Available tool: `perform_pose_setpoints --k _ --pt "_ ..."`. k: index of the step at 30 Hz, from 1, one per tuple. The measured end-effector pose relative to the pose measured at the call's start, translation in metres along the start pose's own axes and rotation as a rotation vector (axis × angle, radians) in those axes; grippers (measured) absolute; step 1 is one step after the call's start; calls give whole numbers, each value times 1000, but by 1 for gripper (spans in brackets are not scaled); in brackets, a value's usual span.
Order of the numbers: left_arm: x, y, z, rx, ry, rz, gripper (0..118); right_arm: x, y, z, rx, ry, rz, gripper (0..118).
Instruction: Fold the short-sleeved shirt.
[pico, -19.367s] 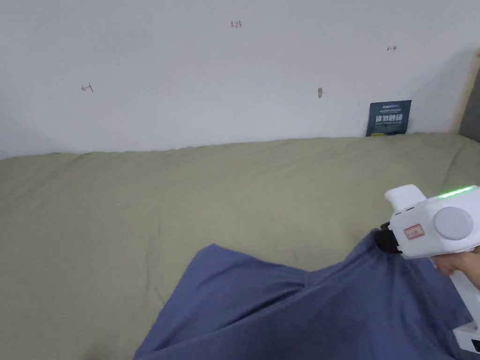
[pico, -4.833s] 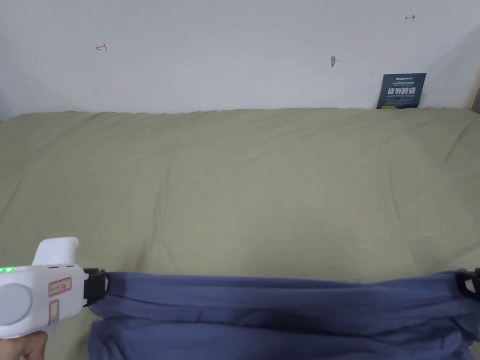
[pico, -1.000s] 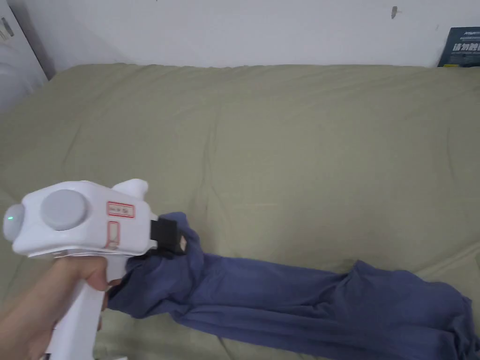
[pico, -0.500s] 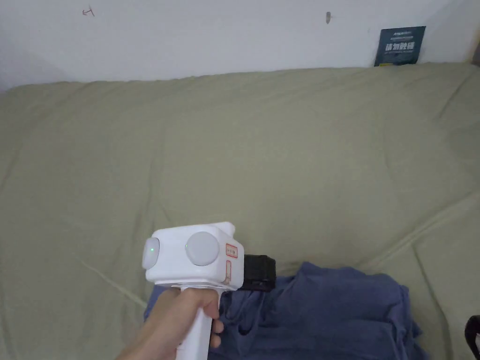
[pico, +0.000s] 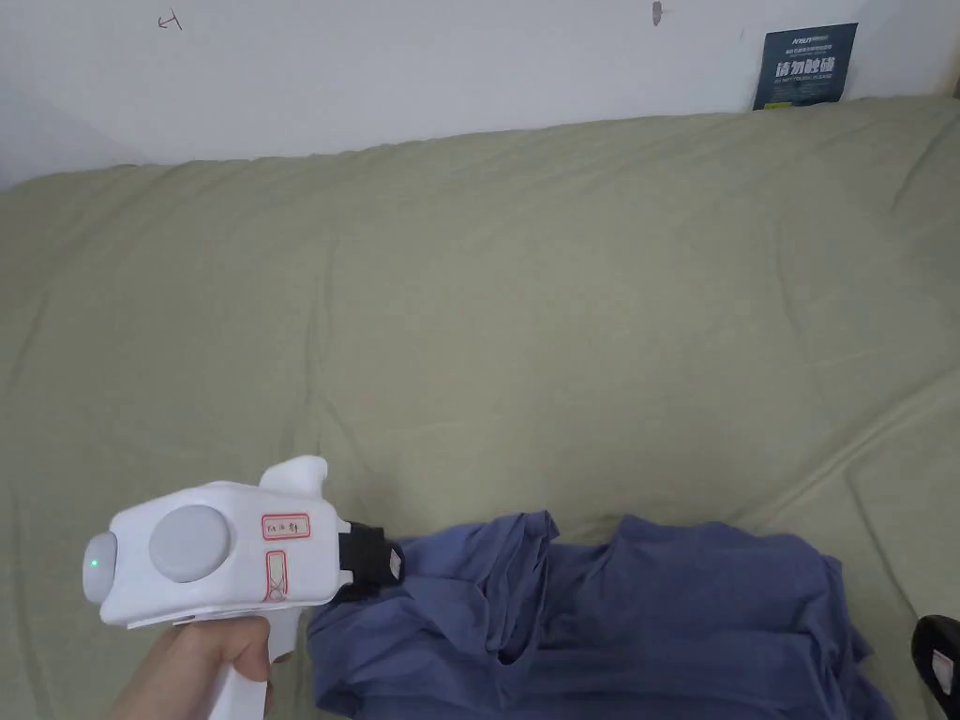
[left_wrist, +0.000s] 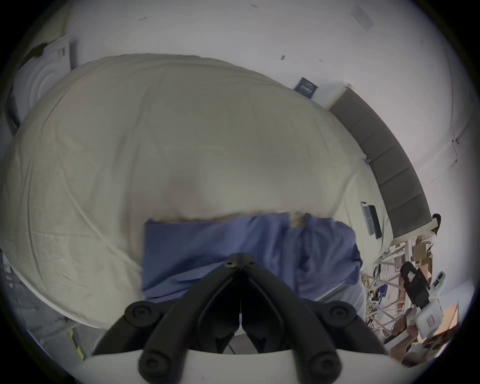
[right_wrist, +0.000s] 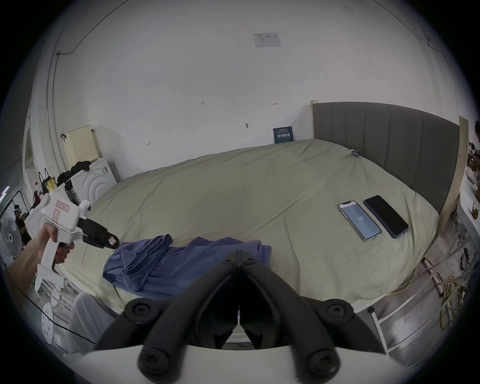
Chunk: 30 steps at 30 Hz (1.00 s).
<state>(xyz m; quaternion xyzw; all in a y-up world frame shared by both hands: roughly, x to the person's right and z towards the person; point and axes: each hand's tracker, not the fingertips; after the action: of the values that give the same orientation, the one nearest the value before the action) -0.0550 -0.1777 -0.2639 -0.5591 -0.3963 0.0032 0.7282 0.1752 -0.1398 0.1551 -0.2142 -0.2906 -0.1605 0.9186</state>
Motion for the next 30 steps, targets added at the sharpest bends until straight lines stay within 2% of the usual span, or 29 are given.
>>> perform_pose_setpoints --k 5,7,10,13,15,17,19,22,25,27,30 --pt "24 -14 -76 -132 -184 39 0 -7 0 1 -13 3 6 1" --pt "39 -32 -110 -215 -333 112 0 -8 0 2 -22 -5 13 1" --pt "49 -50 -132 -183 -327 92 0 -7 1 4 -30 -15 9 1" --pt "37 -49 -115 -180 -373 178 0 -6 4 2 -34 -20 11 1" --pt "34 -38 -96 -174 -322 147 0 -6 7 -2 -37 -14 15 1" --pt "31 -28 -58 -76 -264 49 0 -11 12 -5 -31 -9 26 1" --pt "27 -21 -13 -13 -248 8 0 -17 17 -9 -23 6 33 1" --pt "-2 -14 42 90 -97 9 0 -28 22 -15 -13 35 53 1" --pt "-45 -17 53 94 42 15 0 -39 23 -22 -21 63 72 1" --pt "-73 -19 44 56 41 80 0 -45 21 -26 -30 81 77 1" --pt "-93 -18 29 31 -129 130 3 -51 18 -29 -51 89 87 1"
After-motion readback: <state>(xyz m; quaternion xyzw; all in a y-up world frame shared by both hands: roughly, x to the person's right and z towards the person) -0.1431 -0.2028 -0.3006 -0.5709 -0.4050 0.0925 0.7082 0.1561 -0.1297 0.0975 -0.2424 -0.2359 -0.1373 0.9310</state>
